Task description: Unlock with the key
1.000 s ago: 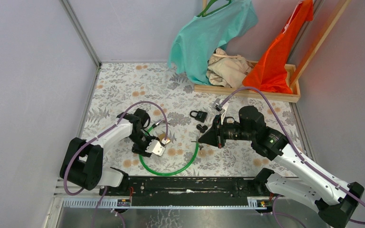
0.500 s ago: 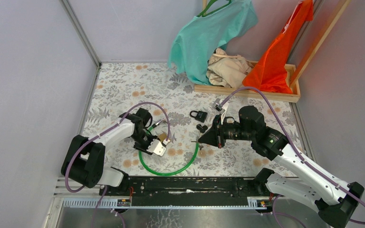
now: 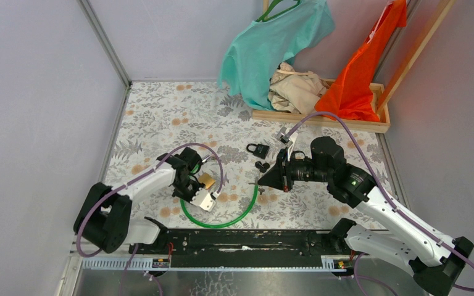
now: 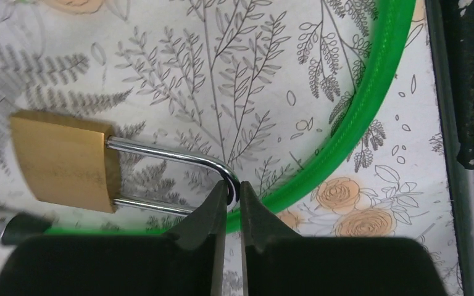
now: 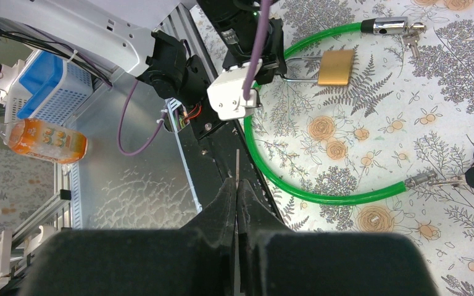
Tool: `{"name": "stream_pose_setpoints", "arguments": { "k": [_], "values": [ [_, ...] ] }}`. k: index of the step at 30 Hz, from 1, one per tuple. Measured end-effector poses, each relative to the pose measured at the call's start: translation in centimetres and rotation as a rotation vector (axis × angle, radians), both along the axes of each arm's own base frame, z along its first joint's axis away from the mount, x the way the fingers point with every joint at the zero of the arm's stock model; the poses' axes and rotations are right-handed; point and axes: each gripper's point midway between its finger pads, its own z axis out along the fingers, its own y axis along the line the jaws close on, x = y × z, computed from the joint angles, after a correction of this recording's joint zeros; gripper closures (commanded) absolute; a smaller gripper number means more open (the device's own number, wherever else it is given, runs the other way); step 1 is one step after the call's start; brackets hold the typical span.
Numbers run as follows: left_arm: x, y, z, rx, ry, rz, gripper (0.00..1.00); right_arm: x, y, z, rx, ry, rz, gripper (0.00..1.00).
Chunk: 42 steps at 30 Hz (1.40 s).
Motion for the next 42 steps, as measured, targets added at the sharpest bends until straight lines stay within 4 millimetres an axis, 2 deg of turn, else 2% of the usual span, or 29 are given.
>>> {"name": "stream_pose_setpoints", "arguments": {
  "k": [6, 15, 23, 31, 38, 42],
  "values": [
    [0.2, -0.2, 2.5, -0.012, -0.06, 0.044, 0.9, 0.3, 0.0, 0.4, 0.003, -0.011, -0.014, 1.0],
    [1.4, -2.8, 7.7, -0.127, -0.072, 0.153, 0.96, 0.5, 0.0, 1.1, 0.013, -0.021, -0.024, 1.0],
    [1.5, -4.3, 9.9, -0.186, -0.013, 0.256, 0.97, 0.4, -0.2, 1.4, 0.023, -0.026, -0.034, 1.0],
    [1.9, -5.0, 10.1, -0.177, 0.045, 0.338, 0.95, 0.4, -0.4, 2.0, 0.038, -0.033, -0.048, 1.0],
    [3.5, -5.7, 10.5, -0.166, 0.056, 0.396, 0.76, 0.3, -0.6, 2.3, 0.045, -0.039, -0.052, 1.0],
    [4.1, -5.6, 10.2, -0.146, 0.047, 0.418, 0.61, 0.3, -0.7, 2.5, 0.051, -0.048, -0.06, 1.0]
  ]
}}
